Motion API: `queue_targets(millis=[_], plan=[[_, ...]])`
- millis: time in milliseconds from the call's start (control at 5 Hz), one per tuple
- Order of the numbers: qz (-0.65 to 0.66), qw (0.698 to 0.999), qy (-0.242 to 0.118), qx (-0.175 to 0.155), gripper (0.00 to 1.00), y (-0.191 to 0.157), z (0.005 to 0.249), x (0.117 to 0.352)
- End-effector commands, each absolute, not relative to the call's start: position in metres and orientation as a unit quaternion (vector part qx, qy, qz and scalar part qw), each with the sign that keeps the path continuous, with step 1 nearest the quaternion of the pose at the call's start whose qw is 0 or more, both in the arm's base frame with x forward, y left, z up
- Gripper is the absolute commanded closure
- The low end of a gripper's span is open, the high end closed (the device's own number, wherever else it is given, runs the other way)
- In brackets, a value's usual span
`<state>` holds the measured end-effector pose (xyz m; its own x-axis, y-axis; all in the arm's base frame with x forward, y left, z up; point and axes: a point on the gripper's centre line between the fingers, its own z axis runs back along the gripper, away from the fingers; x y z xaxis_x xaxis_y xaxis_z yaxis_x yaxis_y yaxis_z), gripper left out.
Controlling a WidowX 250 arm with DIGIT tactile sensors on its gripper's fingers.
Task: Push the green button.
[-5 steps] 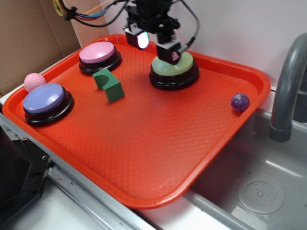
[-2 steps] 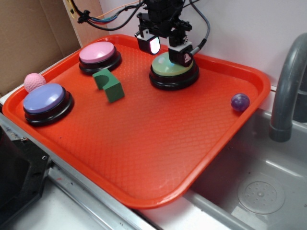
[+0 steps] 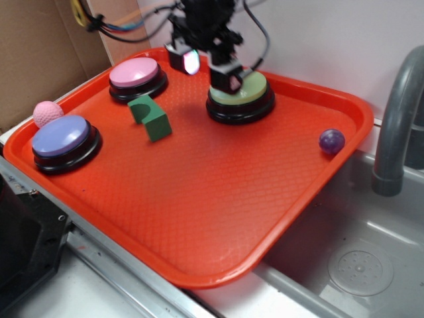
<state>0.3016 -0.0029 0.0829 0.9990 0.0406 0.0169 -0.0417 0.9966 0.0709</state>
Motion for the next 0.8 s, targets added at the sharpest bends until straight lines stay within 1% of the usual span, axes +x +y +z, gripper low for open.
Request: queue_targets(millis=[0, 200, 400, 600], plan=[[-0.015, 0.995, -0.083, 0.059, 0.0, -0.0017, 0.1538, 0.2716], [-0.032, 0.995, -0.079, 0.041, 0.0, -0.0005, 0.158, 0.2652], [-0.027, 0.996, -0.078, 0.04, 0.0, 0.003, 0.1522, 0.2672], [-0.015, 0.997, -0.074, 0.032, 0.0, 0.0052, 0.1546, 0.2638]])
